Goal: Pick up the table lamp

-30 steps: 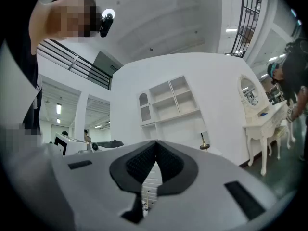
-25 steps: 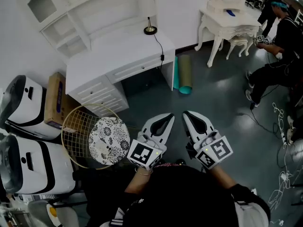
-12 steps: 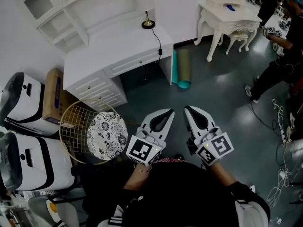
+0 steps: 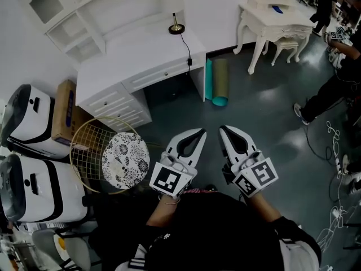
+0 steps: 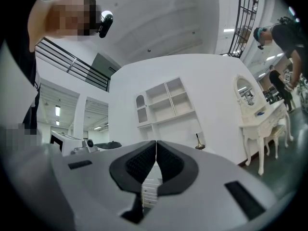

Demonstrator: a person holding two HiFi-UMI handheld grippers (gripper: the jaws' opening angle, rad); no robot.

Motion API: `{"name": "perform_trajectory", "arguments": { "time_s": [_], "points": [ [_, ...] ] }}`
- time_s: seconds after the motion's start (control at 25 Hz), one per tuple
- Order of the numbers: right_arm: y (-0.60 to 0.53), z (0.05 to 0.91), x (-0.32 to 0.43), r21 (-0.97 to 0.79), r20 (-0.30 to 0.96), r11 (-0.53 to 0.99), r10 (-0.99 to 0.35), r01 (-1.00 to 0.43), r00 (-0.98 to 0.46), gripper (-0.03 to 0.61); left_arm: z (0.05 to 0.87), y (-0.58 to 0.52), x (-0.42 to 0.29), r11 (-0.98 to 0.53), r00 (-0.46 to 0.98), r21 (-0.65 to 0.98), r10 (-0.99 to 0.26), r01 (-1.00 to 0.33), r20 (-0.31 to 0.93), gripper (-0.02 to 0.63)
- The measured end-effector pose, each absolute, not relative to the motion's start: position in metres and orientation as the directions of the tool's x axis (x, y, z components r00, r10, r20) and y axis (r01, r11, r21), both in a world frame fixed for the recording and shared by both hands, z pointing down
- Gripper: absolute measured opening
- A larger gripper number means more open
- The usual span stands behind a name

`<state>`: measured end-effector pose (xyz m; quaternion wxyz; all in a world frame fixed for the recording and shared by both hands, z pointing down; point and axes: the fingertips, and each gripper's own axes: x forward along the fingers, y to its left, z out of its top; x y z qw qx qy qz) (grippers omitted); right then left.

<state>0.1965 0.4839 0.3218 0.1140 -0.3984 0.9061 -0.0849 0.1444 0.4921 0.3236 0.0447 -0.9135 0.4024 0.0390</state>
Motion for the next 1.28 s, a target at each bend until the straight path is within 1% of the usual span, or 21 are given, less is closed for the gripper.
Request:
{"name": "perform_trajectory", "arguments": {
  "time_s": [0.16,0.36,0.64,0.76,0.88,1.0,1.16,1.28],
  "points": [
    [0.483,0.322,0.205,-0.209,-0.134,0.686,-0.726,-0.697,-0.675,0.017,0.337,0.487,0.148,-0.644,0.645,-0.03,-0.762,-0.764,-0.057,0.012],
    [0.481,0.328,0.22,-0.213,-0.127,0.701,-0.71,-0.68,-0.693,0.017,0.333,0.489,0.17,-0.641,0.644,-0.066,-0.762,-0.765,-0.07,0.012],
    [0.484,0.331,0.228,-0.198,-0.144,0.726,-0.686,-0.658,-0.714,0.017,0.338,0.485,0.186,-0.655,0.657,-0.043,-0.752,-0.754,-0.061,0.012],
    [0.481,0.334,0.231,-0.197,-0.136,0.727,-0.685,-0.658,-0.716,0.017,0.346,0.481,0.186,-0.658,0.659,-0.032,-0.752,-0.752,-0.024,0.012],
    [0.477,0.334,0.234,-0.198,-0.146,0.725,-0.687,-0.66,-0.712,0.017,0.347,0.479,0.191,-0.679,0.679,-0.017,-0.733,-0.734,-0.05,0.012],
    [0.469,0.335,0.234,-0.196,-0.147,0.722,-0.69,-0.663,-0.708,0.017,0.349,0.472,0.194,-0.691,0.691,-0.032,-0.721,-0.722,-0.049,0.012],
    [0.453,0.334,0.229,-0.191,-0.154,0.722,-0.691,-0.665,-0.706,0.017,0.349,0.452,0.189,-0.695,0.694,0.0,-0.717,-0.719,-0.063,0.012],
    [0.439,0.329,0.227,-0.191,-0.168,0.725,-0.688,-0.662,-0.706,0.017,0.346,0.435,0.188,-0.704,0.703,-0.006,-0.709,-0.71,-0.065,0.012]
  ]
}}
